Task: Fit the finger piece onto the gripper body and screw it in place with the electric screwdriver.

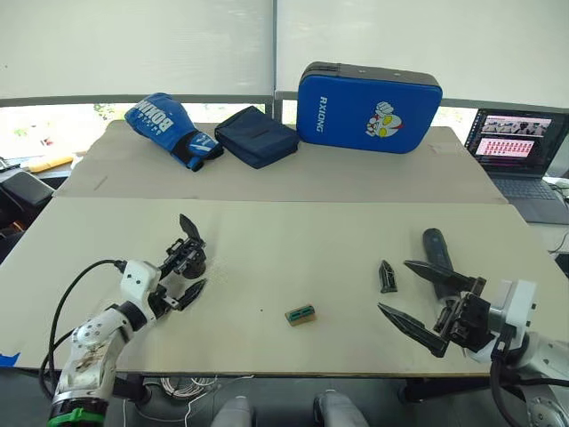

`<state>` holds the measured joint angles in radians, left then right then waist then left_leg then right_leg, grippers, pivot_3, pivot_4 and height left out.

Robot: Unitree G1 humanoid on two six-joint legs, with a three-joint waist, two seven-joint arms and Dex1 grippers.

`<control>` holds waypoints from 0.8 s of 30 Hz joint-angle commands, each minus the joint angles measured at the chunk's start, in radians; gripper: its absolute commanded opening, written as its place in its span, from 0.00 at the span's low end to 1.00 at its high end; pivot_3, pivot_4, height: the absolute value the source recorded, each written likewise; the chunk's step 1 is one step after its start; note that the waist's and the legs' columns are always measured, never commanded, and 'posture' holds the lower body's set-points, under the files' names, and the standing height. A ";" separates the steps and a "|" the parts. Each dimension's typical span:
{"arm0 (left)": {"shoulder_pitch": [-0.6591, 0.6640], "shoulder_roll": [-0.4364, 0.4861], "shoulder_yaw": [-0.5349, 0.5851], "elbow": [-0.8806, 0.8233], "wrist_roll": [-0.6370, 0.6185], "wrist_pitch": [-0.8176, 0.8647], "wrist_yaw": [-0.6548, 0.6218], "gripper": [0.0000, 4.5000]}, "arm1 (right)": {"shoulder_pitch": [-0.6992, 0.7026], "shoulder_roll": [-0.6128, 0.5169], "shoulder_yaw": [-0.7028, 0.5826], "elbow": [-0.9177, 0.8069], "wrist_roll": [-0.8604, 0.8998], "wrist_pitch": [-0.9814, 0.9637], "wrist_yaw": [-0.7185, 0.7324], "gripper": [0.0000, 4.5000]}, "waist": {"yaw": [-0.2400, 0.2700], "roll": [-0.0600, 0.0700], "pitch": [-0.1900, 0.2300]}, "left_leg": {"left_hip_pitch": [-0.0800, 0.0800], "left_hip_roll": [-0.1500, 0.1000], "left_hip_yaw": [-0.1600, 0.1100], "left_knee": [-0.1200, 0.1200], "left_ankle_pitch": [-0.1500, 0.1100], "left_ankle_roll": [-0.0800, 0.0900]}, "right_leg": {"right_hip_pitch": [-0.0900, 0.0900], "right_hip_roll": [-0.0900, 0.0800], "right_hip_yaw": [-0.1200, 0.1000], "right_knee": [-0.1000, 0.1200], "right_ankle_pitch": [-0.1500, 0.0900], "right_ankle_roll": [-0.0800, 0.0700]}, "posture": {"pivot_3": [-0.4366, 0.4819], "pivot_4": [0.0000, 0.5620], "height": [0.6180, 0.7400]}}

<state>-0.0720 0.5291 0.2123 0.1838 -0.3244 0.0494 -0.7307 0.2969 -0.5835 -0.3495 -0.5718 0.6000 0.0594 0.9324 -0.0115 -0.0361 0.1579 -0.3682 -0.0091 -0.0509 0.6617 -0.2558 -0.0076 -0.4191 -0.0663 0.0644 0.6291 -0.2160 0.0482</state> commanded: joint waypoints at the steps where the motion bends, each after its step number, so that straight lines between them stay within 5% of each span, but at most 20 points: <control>1: -0.028 -0.007 -0.001 0.032 0.011 -0.018 0.005 0.99 | 0.001 -0.002 -0.024 -0.016 0.003 -0.030 -0.008 1.00 | -0.001 0.000 0.000 | 0.000 0.000 0.000 0.000 0.000 0.000 | 0.000 0.000 0.000 0.000 0.000 0.000 | 0.48 0.27 1.00; 6: -0.081 -0.020 -0.046 0.137 0.052 -0.049 -0.020 0.99 | 0.007 -0.002 -0.021 -0.015 -0.001 -0.032 -0.008 1.00 | 0.006 0.005 -0.003 | 0.001 -0.001 0.000 0.000 0.000 0.000 | 0.001 0.000 0.000 0.000 0.000 0.000 | 0.48 0.27 1.00; 8: -0.095 -0.023 -0.046 0.164 0.055 -0.057 -0.021 0.88 | 0.008 -0.002 -0.021 -0.018 -0.001 -0.032 -0.011 1.00 | 0.010 0.007 -0.004 | 0.001 -0.002 0.000 0.000 0.000 0.000 | 0.002 -0.001 0.000 0.000 0.000 0.001 | 0.48 0.27 1.00; 12: -0.101 -0.039 -0.055 0.176 0.043 -0.088 -0.057 0.50 | 0.028 -0.005 -0.026 -0.028 0.001 -0.029 -0.013 1.00 | 0.015 0.010 -0.005 | 0.005 -0.001 0.000 0.000 0.000 0.000 | 0.006 -0.001 0.000 0.000 -0.002 0.004 | 0.48 0.27 1.00; 24: -0.117 -0.152 -0.204 -0.211 0.037 0.070 -0.012 0.50 | 0.092 -0.012 -0.057 -0.048 0.011 -0.031 -0.012 1.00 | 0.019 0.002 0.000 | 0.010 -0.008 -0.001 0.000 -0.001 0.001 | 0.014 -0.010 0.000 -0.004 -0.006 0.011 | 0.48 0.27 1.00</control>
<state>-0.1476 0.3818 0.0160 0.0666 -0.2780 0.1149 -0.7565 0.3862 -0.5858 -0.3767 -0.5819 0.6006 0.0522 0.9179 0.0077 -0.0346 0.1577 -0.3585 -0.0173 -0.0518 0.6616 -0.2565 -0.0071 -0.4052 -0.0757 0.0643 0.6255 -0.2218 0.0597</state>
